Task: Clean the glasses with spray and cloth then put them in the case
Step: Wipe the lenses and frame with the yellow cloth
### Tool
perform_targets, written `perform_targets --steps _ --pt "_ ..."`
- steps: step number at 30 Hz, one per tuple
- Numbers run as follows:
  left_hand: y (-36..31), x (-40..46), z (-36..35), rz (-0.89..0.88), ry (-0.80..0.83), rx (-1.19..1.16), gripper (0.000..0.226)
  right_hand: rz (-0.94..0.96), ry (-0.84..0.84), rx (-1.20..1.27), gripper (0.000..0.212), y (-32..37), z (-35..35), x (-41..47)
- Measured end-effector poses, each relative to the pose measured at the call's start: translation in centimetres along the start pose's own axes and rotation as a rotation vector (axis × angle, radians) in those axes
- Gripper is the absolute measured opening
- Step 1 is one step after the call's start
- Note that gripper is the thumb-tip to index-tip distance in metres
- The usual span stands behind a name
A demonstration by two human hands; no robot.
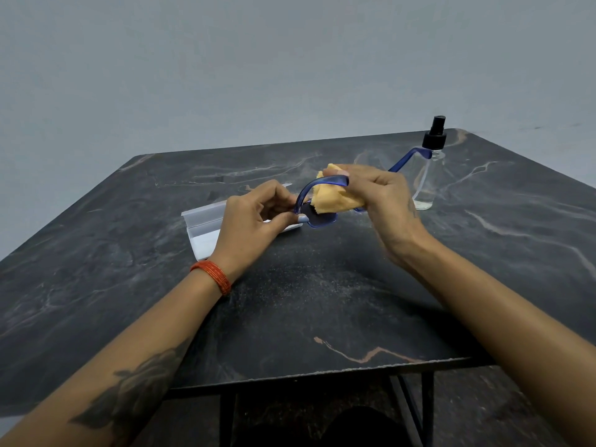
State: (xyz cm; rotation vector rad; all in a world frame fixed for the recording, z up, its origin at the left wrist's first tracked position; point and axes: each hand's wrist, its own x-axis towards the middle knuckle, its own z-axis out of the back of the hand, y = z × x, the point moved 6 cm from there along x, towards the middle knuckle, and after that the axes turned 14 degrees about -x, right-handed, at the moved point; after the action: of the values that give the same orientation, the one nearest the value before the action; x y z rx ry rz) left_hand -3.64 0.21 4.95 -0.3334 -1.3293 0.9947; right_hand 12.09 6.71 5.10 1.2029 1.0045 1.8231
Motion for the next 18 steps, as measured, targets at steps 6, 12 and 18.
perform_targets --steps 6,12,18 --pt "0.0 0.0 0.1 -0.002 -0.004 0.008 0.018 0.271 -0.137 -0.442 0.031 1.5 0.0 -0.8" --pt "-0.2 0.0 -0.2 -0.006 0.013 0.014 0.018 0.661 -0.301 -0.921 0.017 3.3 -1.3 -2.4" --pt "-0.3 -0.1 -0.1 -0.022 0.001 0.01 0.019 0.768 -0.204 -1.01 0.021 3.1 -2.3 -2.9"
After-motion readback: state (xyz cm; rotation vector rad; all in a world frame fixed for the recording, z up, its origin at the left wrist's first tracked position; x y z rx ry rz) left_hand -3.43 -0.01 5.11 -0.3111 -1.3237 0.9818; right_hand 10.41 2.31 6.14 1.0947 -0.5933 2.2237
